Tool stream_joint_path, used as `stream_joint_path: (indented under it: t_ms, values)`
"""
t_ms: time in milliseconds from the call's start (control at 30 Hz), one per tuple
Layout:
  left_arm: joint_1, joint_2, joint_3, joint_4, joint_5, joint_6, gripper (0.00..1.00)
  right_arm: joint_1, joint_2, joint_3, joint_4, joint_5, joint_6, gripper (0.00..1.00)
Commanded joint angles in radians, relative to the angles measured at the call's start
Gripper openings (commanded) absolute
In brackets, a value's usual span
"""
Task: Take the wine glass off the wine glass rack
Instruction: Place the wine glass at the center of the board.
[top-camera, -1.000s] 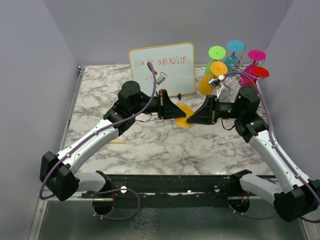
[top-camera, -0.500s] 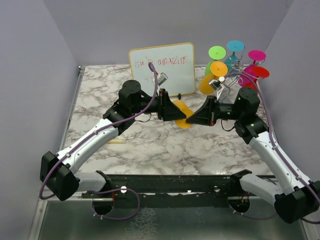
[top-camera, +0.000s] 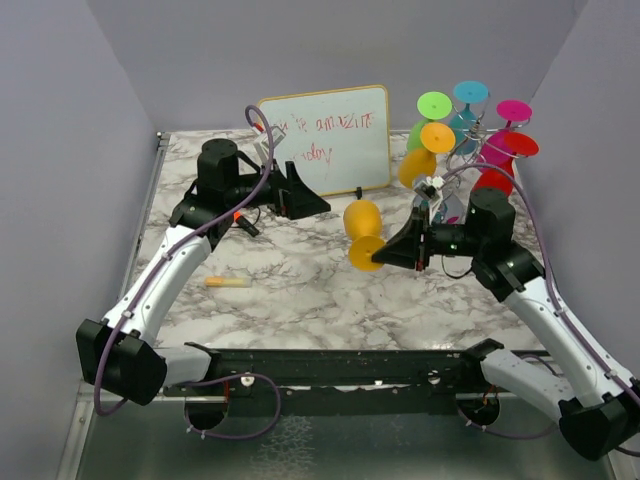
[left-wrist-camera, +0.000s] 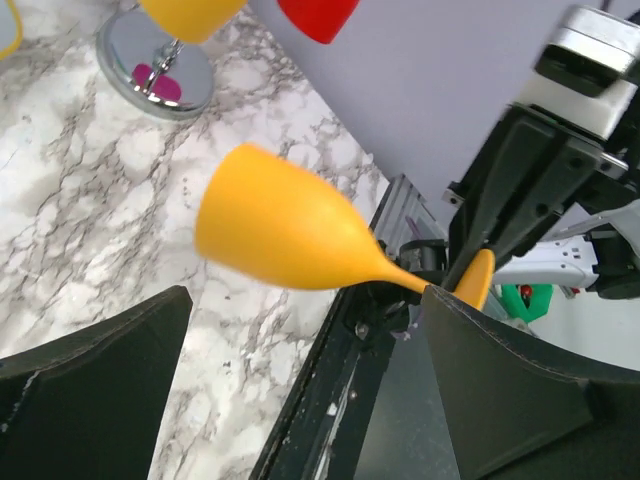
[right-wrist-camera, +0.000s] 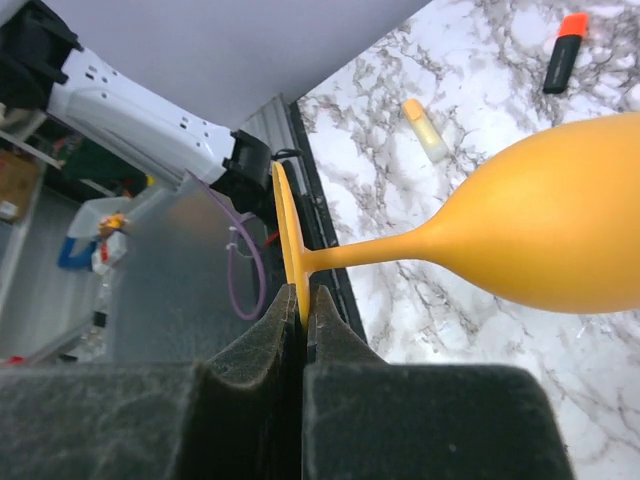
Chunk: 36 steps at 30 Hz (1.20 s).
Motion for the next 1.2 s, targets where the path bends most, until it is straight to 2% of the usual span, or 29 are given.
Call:
stream_joint_path:
  t_ms: [0,100,233,367,433,533,700,800,933,1067,1167]
  values:
    - [0.030,0.000,0.026,-0.079,0.074,0.051,0.99,0.054,-0.102,-0.072,0.014,0.110,-0.205,0.01]
    - [0.035,0.001,0.023,-0.080,0.069,0.054,0.99,0.079,-0.148,-0.110,0.039,0.166,-0.310,0.01]
    - [0.037,0.002,0.027,-0.070,0.090,0.052,0.99,0.083,-0.130,-0.102,0.016,-0.002,-0.495,0.01]
    - [0.037,0.015,0.041,-0.062,0.122,0.055,0.99,0.088,-0.123,-0.115,0.002,-0.059,-0.639,0.01]
    - [0.037,0.023,0.047,-0.066,0.120,0.054,0.99,0.093,-0.113,-0.105,-0.065,-0.094,-0.785,0.01]
    - [0.038,0.028,0.053,-0.069,0.073,0.051,0.99,0.094,-0.098,-0.100,-0.142,-0.056,-0.926,0.01]
    - [0.038,0.052,0.084,-0.059,0.104,0.054,0.99,0.094,-0.101,-0.101,-0.240,-0.035,-1.135,0.01]
    - [0.038,0.065,0.099,-0.061,0.119,0.083,0.99,0.094,-0.124,-0.131,-0.218,-0.023,-1.192,0.01]
    - [0.034,0.126,0.146,-0.074,0.205,0.106,0.99,0.094,-0.130,-0.141,-0.247,-0.096,-1.304,0.01]
    - [-0.006,0.164,0.188,-0.061,0.287,0.136,0.99,0.094,-0.143,-0.198,-0.170,-0.133,-1.303,0.01]
    - [-0.019,0.183,0.209,-0.062,0.330,0.138,0.95,0.094,-0.140,-0.207,-0.193,-0.128,-1.346,0.01]
